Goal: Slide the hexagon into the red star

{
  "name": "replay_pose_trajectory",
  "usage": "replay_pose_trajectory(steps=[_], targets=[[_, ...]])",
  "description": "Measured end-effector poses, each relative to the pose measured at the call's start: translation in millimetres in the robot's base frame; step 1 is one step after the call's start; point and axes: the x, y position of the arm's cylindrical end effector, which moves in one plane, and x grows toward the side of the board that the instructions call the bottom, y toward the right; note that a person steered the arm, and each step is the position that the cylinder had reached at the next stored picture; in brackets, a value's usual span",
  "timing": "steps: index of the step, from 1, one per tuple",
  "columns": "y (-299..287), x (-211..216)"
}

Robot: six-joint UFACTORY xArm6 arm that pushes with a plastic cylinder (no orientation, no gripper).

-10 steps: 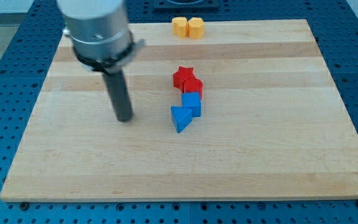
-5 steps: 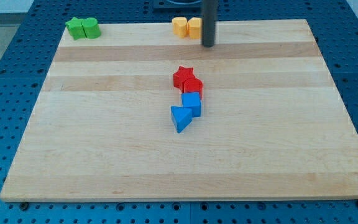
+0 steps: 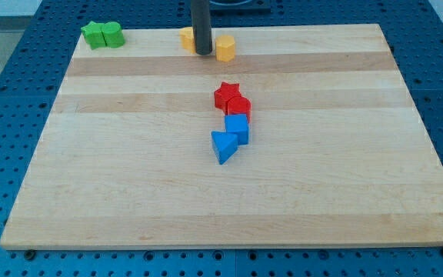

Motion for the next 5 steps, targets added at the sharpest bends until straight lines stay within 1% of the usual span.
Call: replay_pose_trajectory(steps=[1,2,3,4,5], targets=[[19,-27],[51,-45],[67,-13],[67,28],[62,10]])
